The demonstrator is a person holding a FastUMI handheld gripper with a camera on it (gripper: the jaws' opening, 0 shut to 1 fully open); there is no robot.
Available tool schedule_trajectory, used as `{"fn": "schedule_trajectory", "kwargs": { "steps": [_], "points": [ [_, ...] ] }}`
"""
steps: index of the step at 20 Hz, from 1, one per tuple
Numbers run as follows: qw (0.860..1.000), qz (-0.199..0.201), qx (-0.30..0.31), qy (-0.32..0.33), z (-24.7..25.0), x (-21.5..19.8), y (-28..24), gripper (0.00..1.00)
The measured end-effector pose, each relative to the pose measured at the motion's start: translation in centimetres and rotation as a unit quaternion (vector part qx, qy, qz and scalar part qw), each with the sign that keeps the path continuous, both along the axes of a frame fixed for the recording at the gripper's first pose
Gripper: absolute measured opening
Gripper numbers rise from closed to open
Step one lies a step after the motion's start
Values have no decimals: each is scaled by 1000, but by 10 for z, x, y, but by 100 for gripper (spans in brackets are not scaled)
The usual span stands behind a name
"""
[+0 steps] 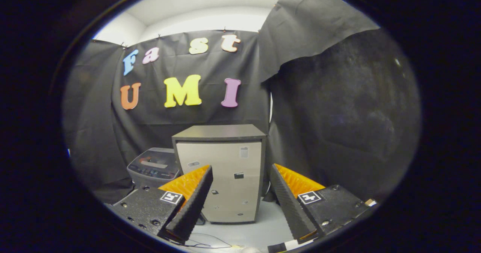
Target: Put the clothes into the washing machine and then close the washing machine lid.
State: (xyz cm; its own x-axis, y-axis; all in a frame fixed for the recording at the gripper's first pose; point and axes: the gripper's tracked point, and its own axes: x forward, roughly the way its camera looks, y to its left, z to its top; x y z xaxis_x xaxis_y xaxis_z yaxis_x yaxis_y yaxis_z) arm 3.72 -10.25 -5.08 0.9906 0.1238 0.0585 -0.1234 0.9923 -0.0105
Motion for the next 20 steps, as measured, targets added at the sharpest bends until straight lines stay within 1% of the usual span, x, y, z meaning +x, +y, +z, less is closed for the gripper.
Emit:
{"fn": "schedule_trajectory", "kwargs": {
  "steps": [3, 7, 12, 20],
  "points": [
    [1000, 25, -9, 5, -9, -13, 11, 97],
    [999, 36, -11, 13, -17, -22, 14, 97],
    [999, 30, -9, 23, -22, -25, 5, 97],
    [999, 29, -3, 17, -18, -32, -1, 97]
  ]
}}
